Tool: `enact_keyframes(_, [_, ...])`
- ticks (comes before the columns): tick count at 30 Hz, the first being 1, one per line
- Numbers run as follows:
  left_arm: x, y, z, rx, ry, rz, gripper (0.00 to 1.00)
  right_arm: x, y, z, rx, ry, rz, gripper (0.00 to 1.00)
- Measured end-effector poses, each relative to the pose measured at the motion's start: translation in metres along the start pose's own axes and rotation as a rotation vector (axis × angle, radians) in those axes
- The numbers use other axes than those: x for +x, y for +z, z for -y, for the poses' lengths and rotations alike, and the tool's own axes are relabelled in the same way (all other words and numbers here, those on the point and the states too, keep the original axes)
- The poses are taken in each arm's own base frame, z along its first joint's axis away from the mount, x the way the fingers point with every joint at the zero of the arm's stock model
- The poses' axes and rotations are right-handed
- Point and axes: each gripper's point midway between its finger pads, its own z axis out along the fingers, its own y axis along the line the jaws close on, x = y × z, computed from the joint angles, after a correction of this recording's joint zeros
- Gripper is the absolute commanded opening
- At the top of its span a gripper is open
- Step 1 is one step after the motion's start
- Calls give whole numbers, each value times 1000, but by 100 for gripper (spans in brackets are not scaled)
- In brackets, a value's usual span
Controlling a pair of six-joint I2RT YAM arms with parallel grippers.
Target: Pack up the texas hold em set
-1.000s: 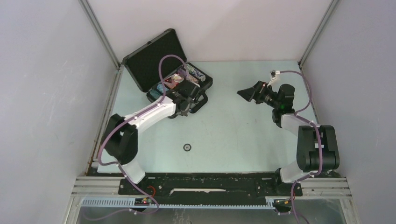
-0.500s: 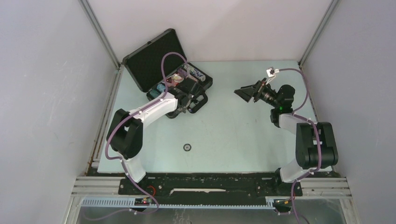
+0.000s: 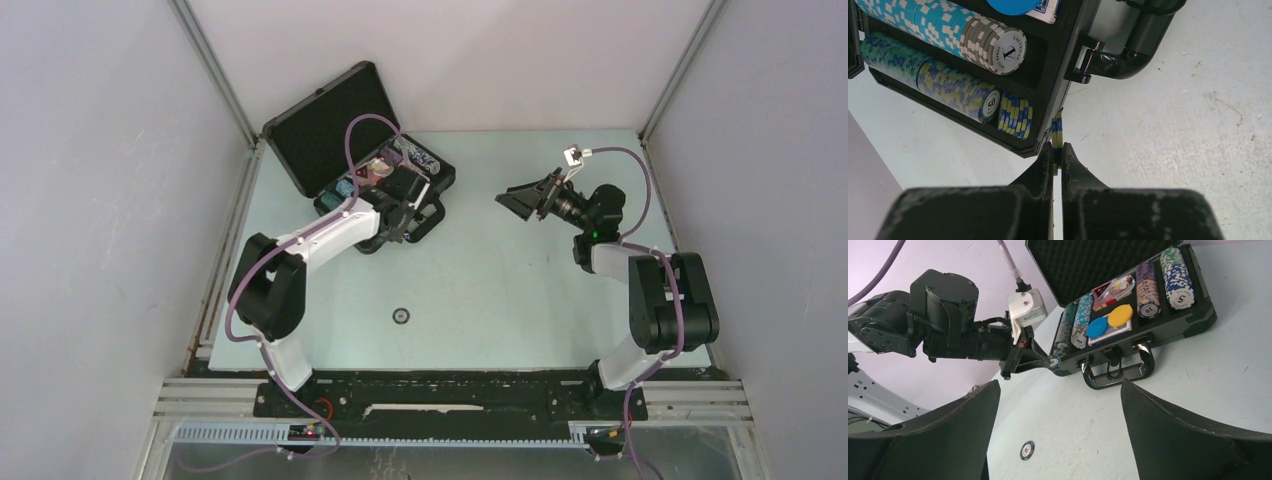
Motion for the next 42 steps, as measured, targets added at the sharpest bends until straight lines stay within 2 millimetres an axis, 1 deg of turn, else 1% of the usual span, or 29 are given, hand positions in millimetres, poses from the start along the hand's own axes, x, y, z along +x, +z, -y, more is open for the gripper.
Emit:
enact_keyframes(7, [0,3,-7,-1,-21,-4,0,2,1,2,-14,23,2,100])
enact_keyframes(12, [1,5,-12,-4,-35,-9,0,1,1,-2,-30,24,4,100])
enact_keyframes(25, [8,14,-16,-17,-35,-40,0,3,2,-1,-54,52,9,100])
enact_keyframes(35, [11,18,-31,-75,-48,-53,0,1,1,-3,-69,62,16,100])
enact_keyframes(36, [12,19,-32,-79,-49,-57,1,1,1,-3,-69,63,16,100])
enact_keyframes(40, [17,24,-35,-93,-46,-81,15,1,1,-3,-70,70,16,100])
enact_keyframes(41, [19,25,-36,-100,-44,-88,17,1,1,-3,-70,72,16,100])
enact_keyframes(42, [20,26,-36,-105,-42,-93,23,1,1,-4,-70,73,16,100])
